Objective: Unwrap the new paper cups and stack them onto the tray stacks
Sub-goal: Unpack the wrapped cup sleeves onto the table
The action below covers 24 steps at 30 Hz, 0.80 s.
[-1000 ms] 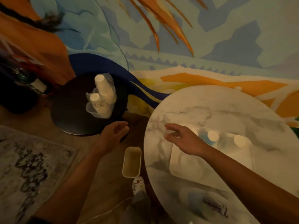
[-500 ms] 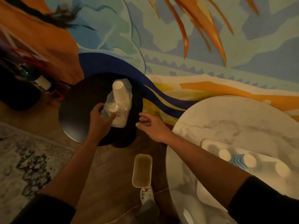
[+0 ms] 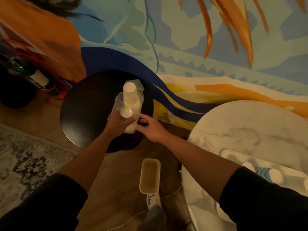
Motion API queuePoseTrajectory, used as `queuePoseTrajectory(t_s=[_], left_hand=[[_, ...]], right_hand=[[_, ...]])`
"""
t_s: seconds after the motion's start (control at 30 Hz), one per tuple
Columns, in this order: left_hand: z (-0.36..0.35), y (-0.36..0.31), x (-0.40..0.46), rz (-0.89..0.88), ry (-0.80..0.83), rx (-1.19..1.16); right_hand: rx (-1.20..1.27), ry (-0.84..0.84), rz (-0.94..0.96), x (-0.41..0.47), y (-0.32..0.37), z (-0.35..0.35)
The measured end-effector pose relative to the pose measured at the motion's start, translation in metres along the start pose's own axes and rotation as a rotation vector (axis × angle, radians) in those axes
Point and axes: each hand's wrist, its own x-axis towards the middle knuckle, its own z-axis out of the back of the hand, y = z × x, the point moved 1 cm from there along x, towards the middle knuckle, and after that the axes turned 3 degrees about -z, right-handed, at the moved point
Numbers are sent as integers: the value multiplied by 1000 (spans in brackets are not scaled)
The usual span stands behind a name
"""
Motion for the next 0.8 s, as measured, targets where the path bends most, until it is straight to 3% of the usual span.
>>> queuePoseTrajectory(t_s=[0.23,0.5,0.8], left_hand=[[9,14,10,72,-61,7],[31,-1,7,56,-130,-10],[64,-76,-11,-78,-114,-36]], right_hand=[[61,11,-75,17,-3,3],[354,11,-301,36,3,5],[434,94,-255,40,17,6]])
